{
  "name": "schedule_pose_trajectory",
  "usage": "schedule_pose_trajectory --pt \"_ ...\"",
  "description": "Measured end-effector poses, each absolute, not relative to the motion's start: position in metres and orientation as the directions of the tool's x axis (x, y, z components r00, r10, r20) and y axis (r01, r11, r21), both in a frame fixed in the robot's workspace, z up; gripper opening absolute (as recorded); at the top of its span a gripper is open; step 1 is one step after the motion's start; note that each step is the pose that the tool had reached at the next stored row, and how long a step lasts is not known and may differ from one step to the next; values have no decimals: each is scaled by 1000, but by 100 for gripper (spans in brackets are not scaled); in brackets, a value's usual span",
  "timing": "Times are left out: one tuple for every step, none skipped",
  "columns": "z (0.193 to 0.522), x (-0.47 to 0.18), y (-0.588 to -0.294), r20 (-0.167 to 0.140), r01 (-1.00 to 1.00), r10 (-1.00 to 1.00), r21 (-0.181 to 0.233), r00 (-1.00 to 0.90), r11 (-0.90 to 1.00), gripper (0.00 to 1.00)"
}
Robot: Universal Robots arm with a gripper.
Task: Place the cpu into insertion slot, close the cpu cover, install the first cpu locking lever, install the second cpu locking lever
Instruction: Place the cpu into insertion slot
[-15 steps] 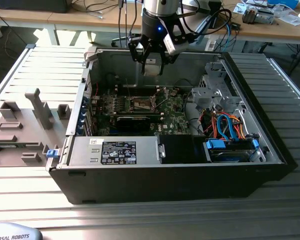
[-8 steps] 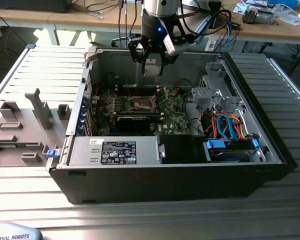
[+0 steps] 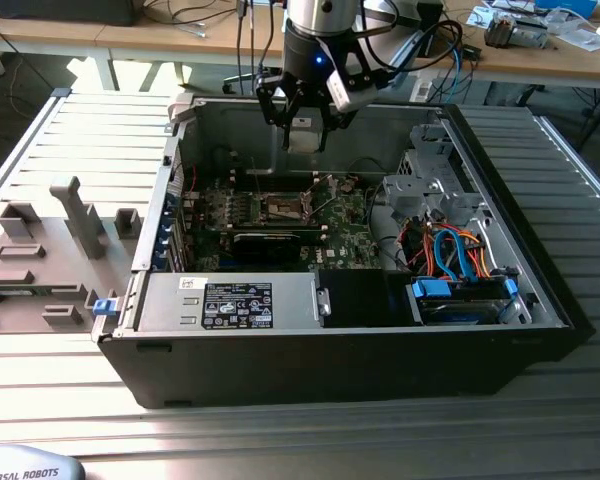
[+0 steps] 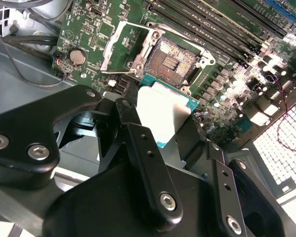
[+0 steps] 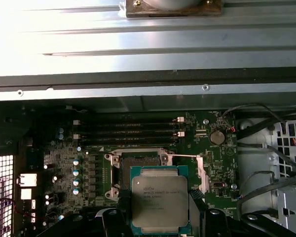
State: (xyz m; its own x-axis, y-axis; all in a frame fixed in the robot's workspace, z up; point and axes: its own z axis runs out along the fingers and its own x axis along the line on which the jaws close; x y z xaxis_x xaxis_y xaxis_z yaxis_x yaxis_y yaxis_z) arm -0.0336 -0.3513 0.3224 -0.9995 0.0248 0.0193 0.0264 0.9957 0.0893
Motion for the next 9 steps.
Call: schedule_pose_trajectory --pt "322 -34 -351 19 26 25 89 -1000 996 54" --pt "322 -34 -351 19 26 25 89 -1000 996 54" --pt "322 -34 -351 19 26 25 89 -1000 996 54" --pt "322 -34 -351 19 26 25 89 -1000 996 54" --pt "321 -34 -351 19 26 25 89 -1000 996 54" --pt "321 -34 -351 19 26 25 89 -1000 996 54" --pt "321 -34 -351 19 26 25 89 -1000 996 54" --pt "320 -34 -351 19 26 25 89 -1000 996 54" --pt "320 -34 -351 19 26 25 89 -1000 996 54"
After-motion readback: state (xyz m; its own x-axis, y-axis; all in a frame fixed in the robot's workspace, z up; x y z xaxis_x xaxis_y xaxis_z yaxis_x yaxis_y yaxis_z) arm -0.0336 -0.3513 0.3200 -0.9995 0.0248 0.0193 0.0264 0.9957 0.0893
